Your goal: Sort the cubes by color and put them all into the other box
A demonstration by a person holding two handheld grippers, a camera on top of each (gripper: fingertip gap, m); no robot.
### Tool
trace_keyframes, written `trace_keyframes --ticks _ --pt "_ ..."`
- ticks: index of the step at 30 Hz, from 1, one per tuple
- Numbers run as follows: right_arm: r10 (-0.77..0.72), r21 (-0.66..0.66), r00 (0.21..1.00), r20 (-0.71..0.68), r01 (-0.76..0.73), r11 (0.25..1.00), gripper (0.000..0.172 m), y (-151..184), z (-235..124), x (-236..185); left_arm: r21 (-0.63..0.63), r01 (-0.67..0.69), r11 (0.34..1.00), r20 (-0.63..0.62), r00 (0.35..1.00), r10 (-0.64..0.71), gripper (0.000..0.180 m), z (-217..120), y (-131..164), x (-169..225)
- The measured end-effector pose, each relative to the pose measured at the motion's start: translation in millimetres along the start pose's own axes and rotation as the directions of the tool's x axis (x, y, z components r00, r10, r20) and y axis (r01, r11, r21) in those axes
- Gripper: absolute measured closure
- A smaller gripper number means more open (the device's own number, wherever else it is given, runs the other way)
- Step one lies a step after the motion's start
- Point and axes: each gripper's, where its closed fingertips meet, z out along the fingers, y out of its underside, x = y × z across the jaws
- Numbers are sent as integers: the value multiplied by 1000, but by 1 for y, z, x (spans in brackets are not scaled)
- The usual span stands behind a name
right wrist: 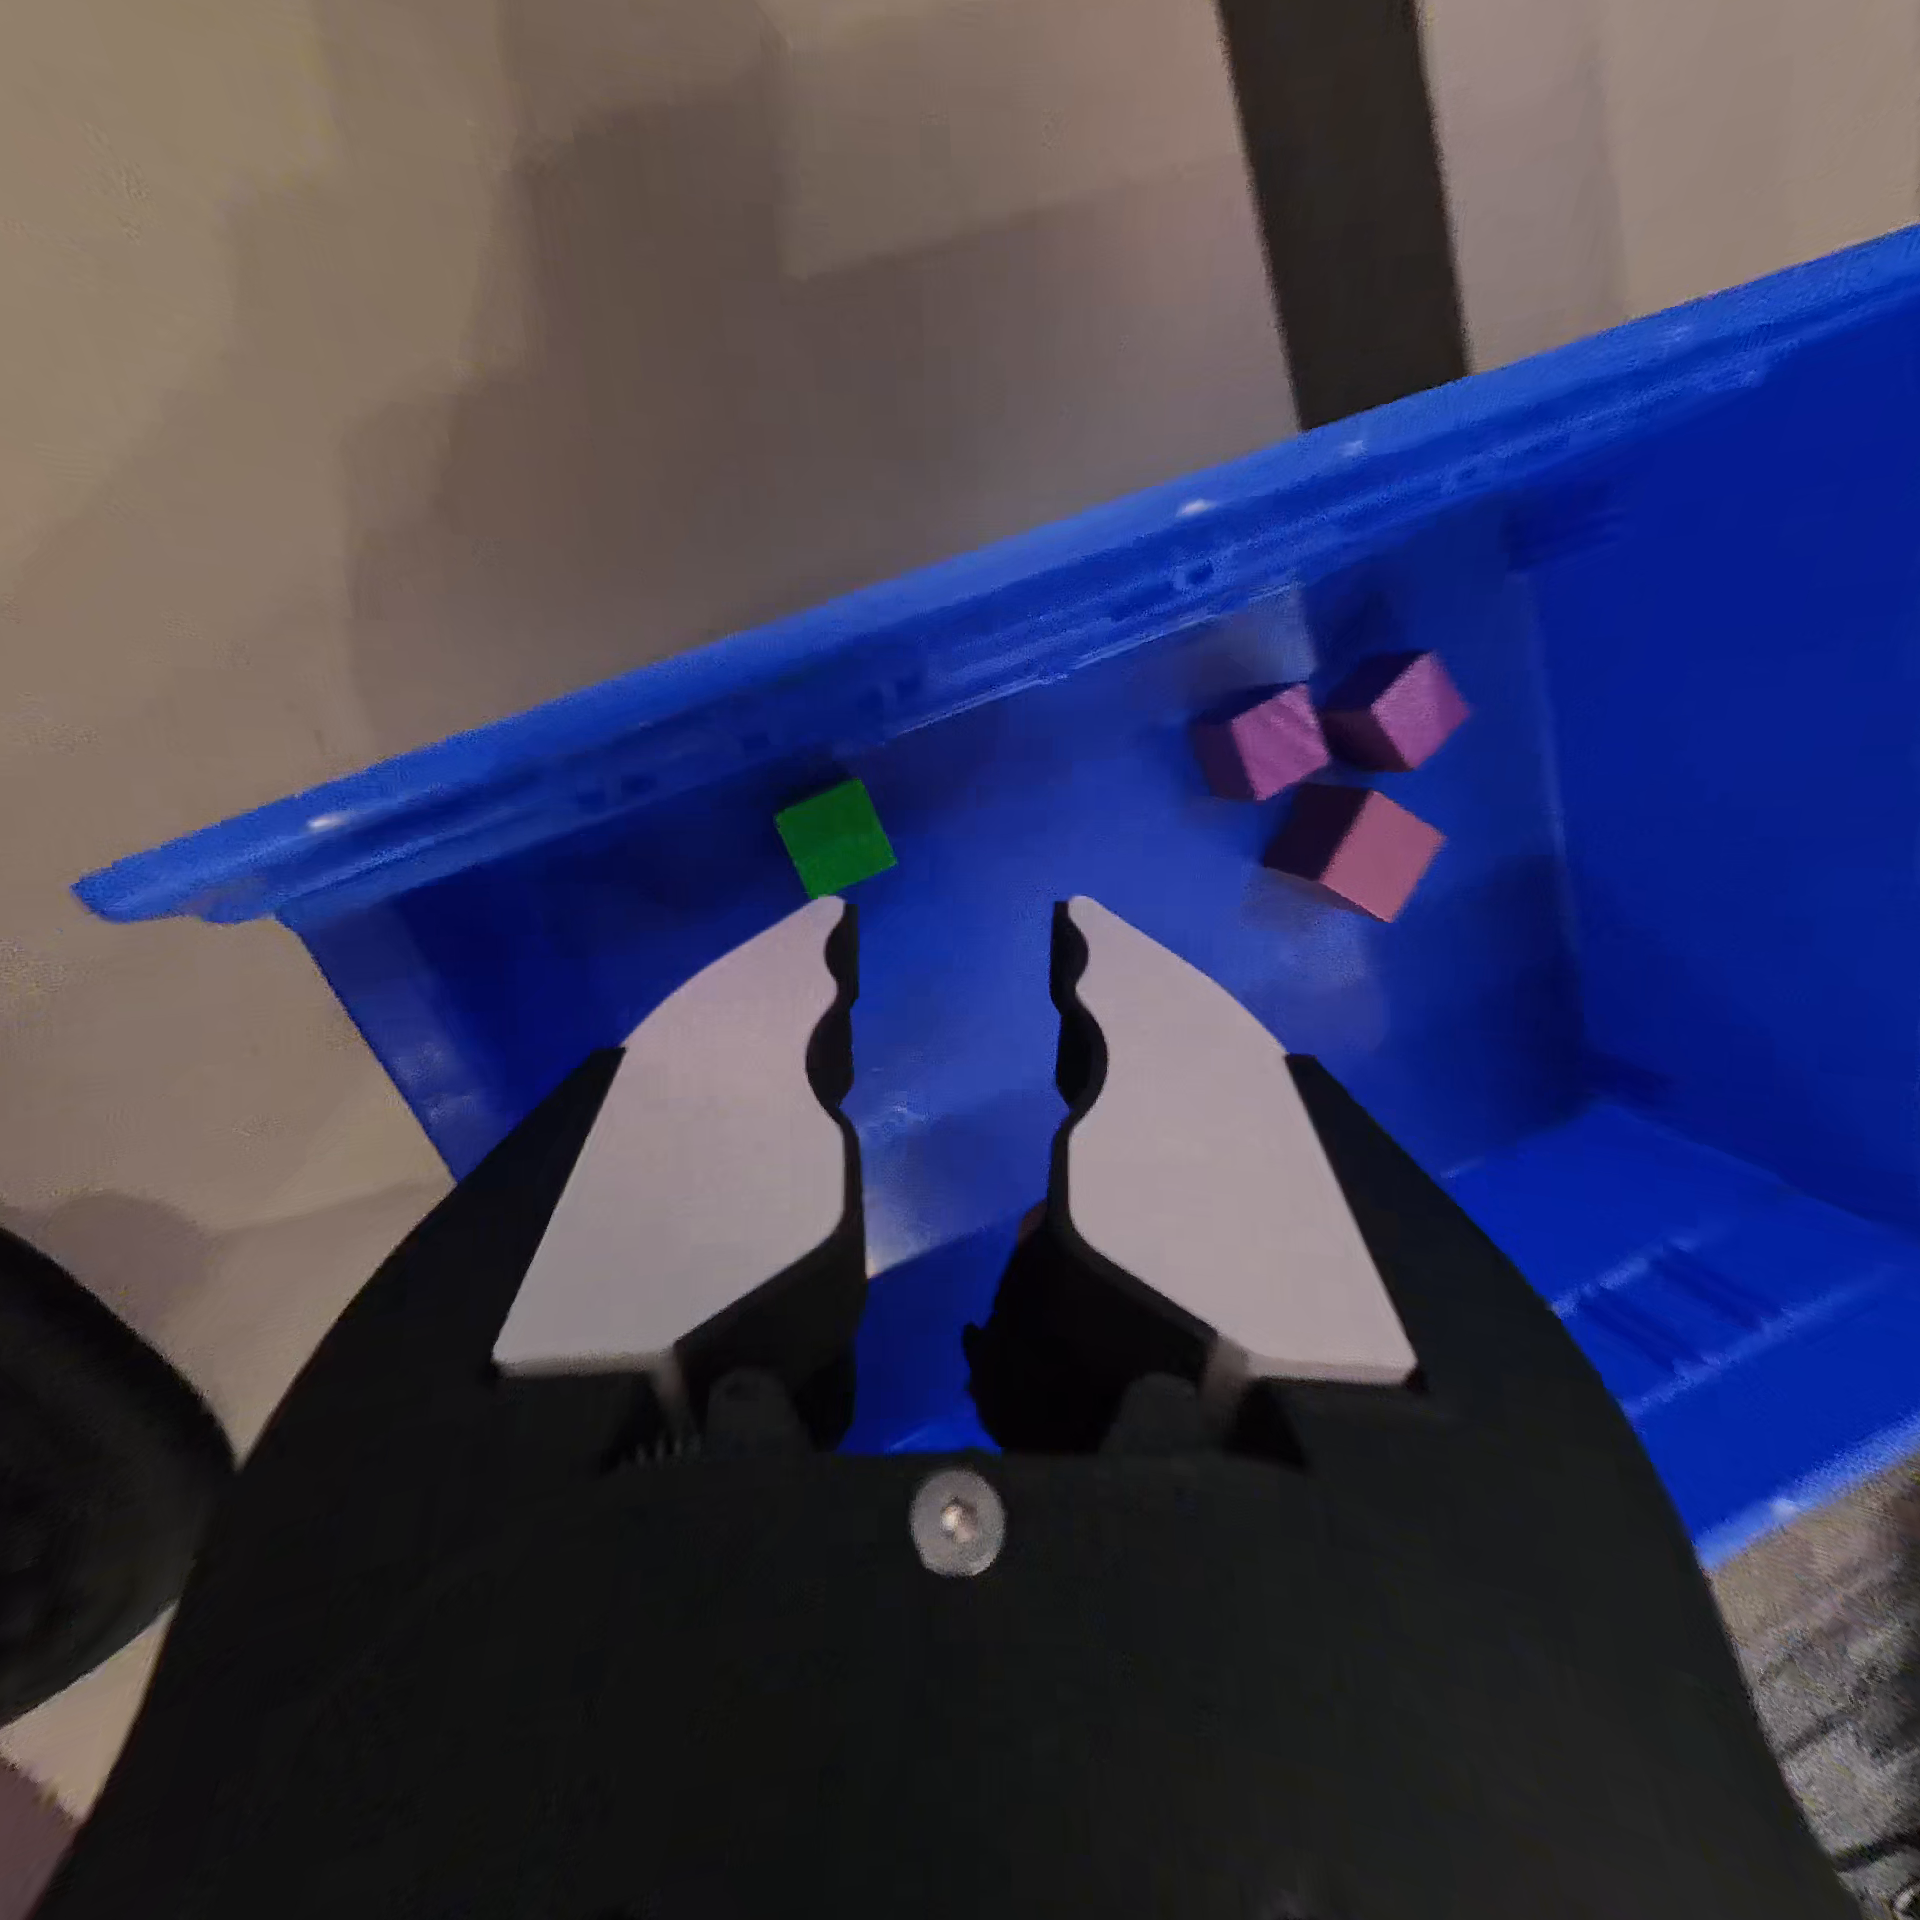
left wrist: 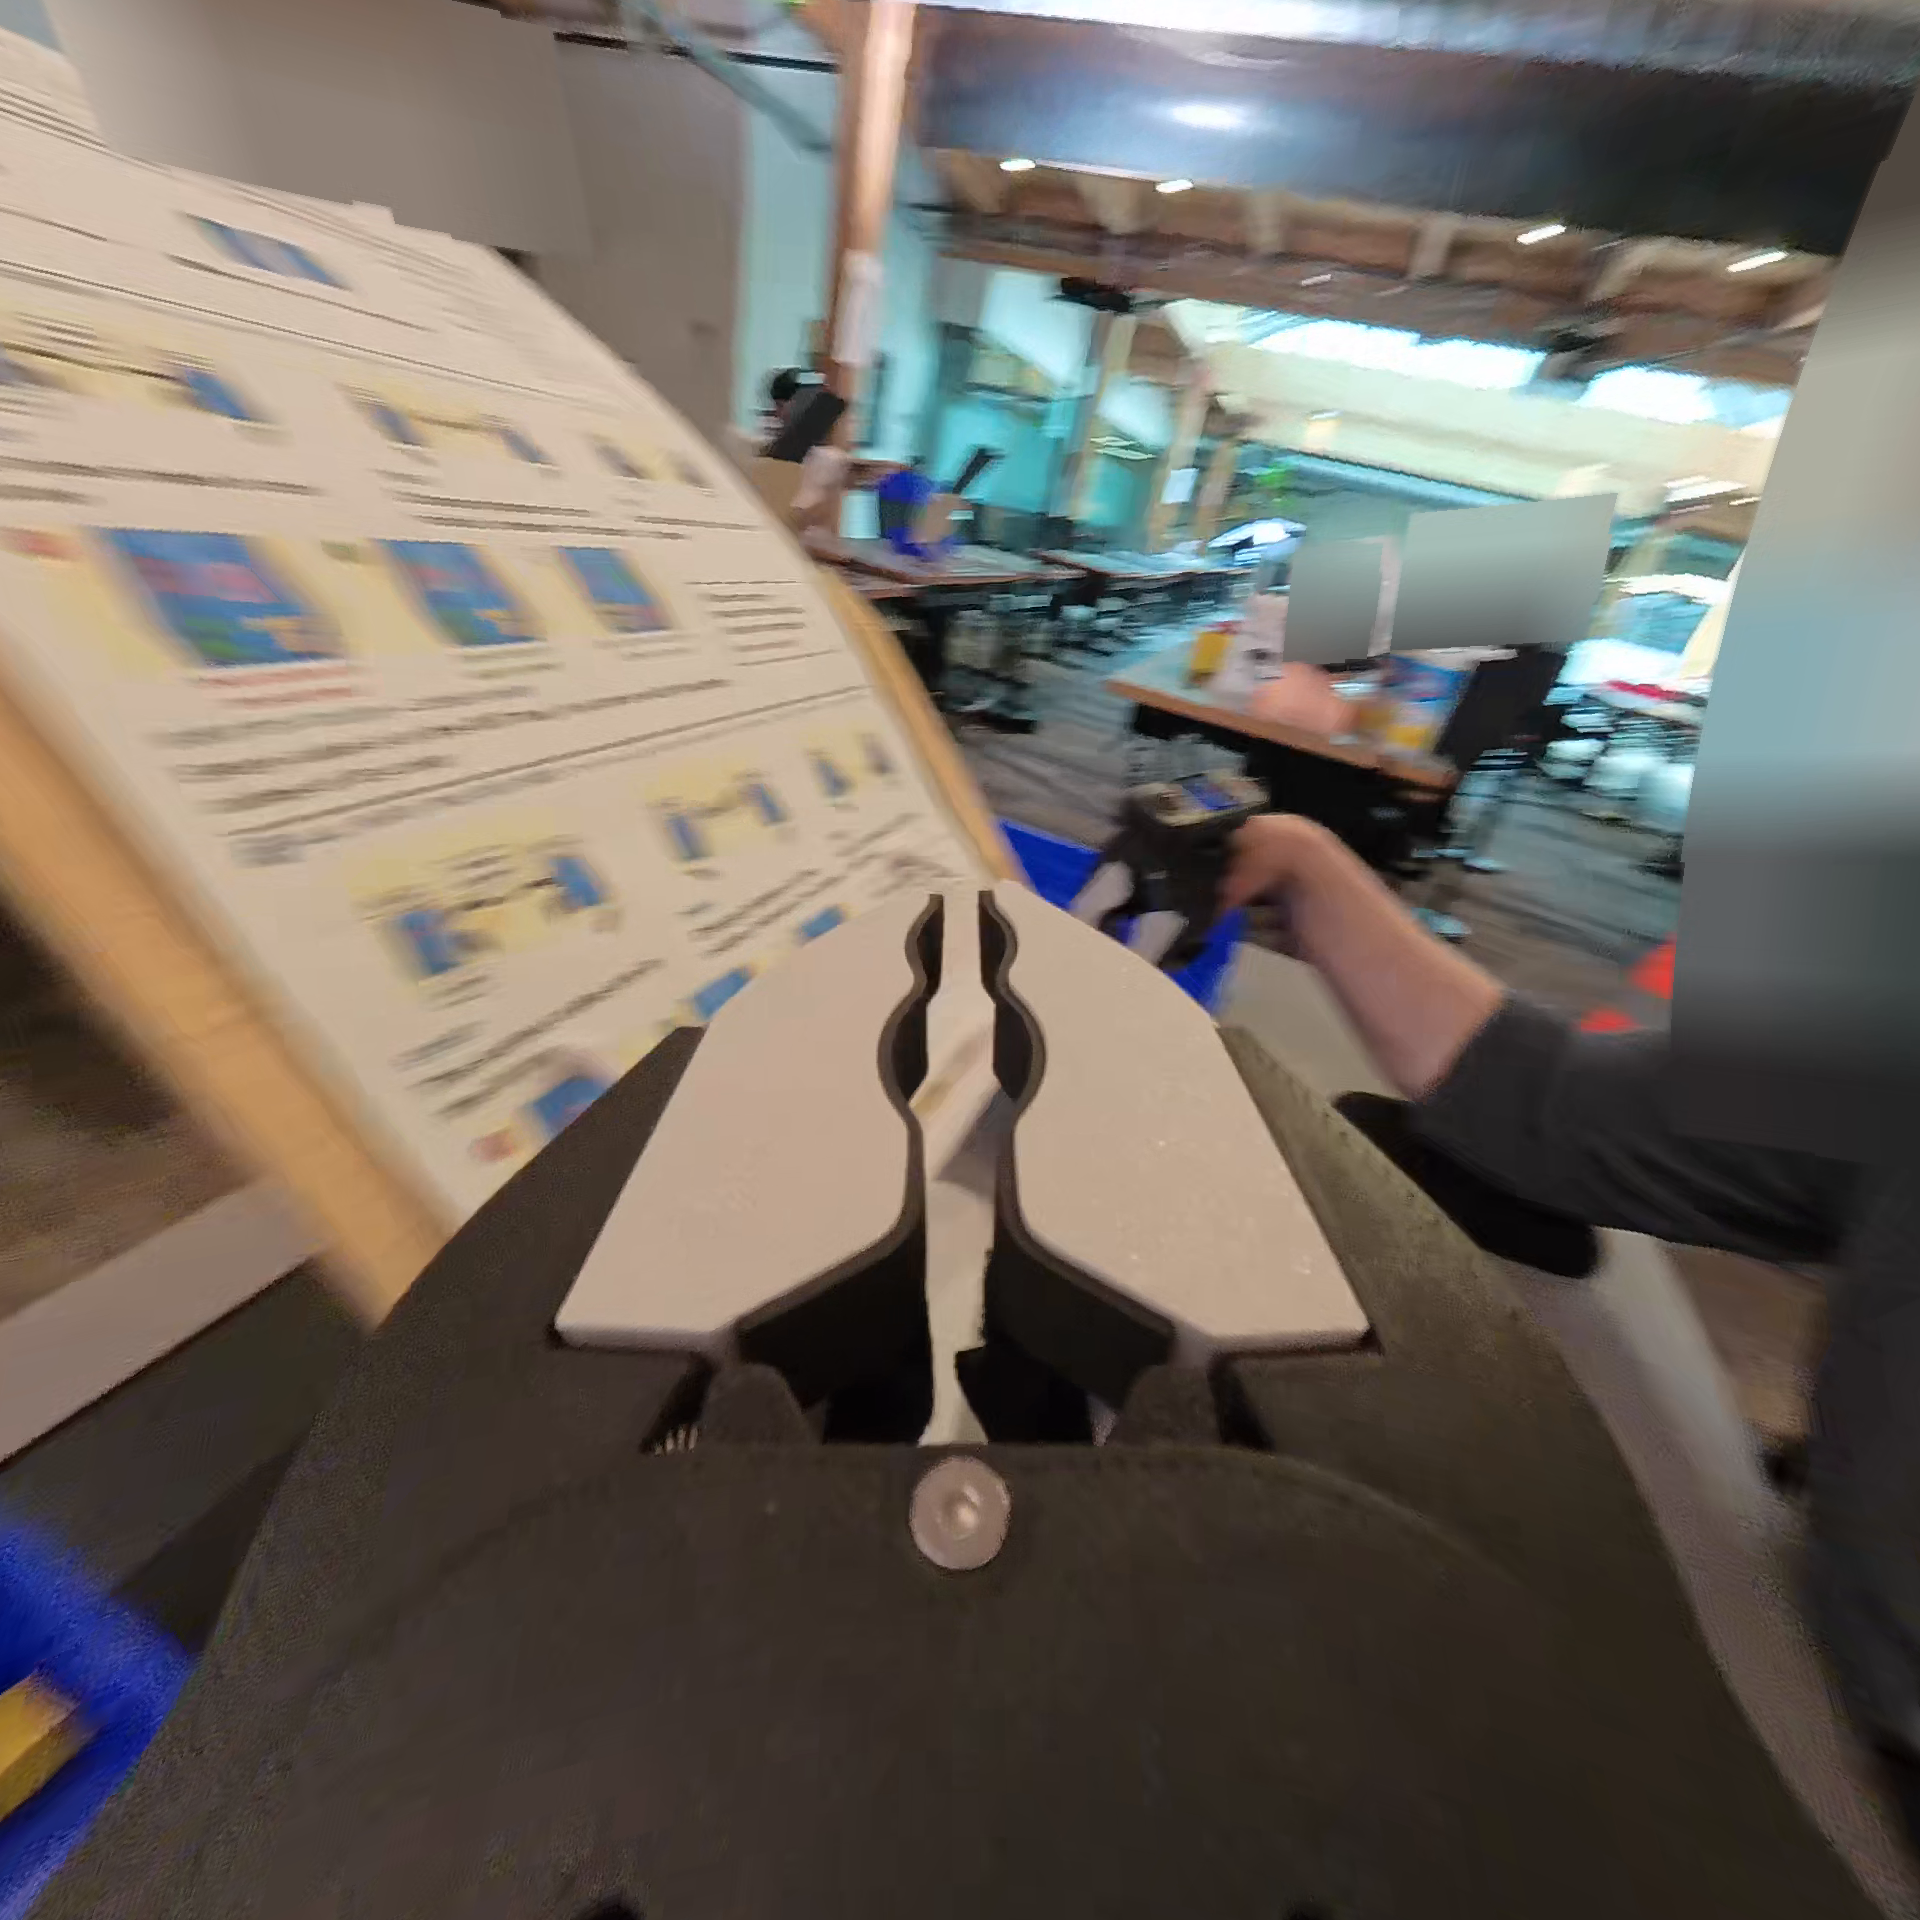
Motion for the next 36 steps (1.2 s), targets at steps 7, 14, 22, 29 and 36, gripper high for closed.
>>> trace_keyframes --ticks 7,14,22,29,36 --pt "-26 -62 968 -250 10 998 146 1 -7 39 -105 1 994 509 859 53 155 -96 18 -131" --pt "-66 -37 958 -279 58 998 149 -20 -11 35 -224 213 951 643 765 -20 139 -130 89 -205" --pt "-100 -57 959 -267 88 994 150 -26 -2 30 -413 461 785 829 547 115 146 -182 178 -260" --pt "-116 -66 960 -256 103 993 150 -29 4 28 -450 574 684 854 501 141 145 -196 214 -268" --pt "-122 -65 958 -260 109 992 150 -31 3 27 -475 613 631 854 494 163 151 -197 235 -273"
